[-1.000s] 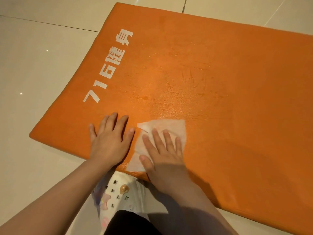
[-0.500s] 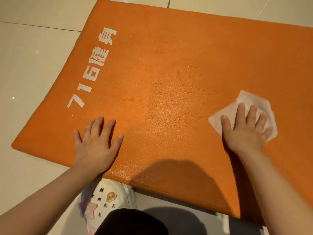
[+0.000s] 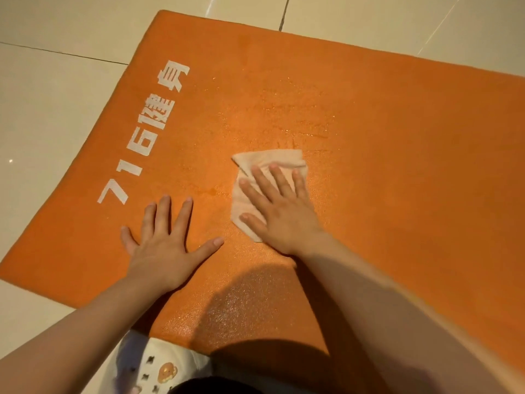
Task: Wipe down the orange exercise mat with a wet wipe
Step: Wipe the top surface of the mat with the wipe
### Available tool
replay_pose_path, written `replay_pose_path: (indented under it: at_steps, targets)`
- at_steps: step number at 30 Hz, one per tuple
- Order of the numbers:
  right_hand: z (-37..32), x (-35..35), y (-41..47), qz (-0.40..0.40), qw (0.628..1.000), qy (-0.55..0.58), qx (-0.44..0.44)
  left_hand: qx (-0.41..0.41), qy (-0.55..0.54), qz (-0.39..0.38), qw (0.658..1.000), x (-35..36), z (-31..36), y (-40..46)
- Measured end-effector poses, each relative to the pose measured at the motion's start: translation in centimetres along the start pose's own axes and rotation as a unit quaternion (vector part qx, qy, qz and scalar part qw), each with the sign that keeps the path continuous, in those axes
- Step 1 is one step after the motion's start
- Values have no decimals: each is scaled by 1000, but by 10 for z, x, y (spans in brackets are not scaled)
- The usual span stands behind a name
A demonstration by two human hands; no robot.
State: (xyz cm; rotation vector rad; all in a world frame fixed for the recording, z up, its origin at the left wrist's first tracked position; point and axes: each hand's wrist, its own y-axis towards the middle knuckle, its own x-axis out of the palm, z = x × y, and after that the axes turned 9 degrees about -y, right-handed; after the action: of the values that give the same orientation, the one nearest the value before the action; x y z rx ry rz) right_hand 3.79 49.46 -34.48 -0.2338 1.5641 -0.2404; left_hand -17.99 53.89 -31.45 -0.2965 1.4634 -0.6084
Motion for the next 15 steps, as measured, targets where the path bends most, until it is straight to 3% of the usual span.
replay_pose_path:
  at_steps: [3,6,8,13,15]
  targets:
    - [60,9,-12,21,993,18,112,9,4,13,1000,6,-3,0]
    - [121,21,-46,18,959,53,278,16,0,21,1000,8,-4,0]
    - [144,25,-70,15,936,76,342,20,2,25,1000,8,-4,0]
    - [118,27,-88,4,902,122,415,12,21,24,999,11,-3,-2]
    - [84,24,-79,-2,911,120,395,14,21,24,999,12,-2,-2]
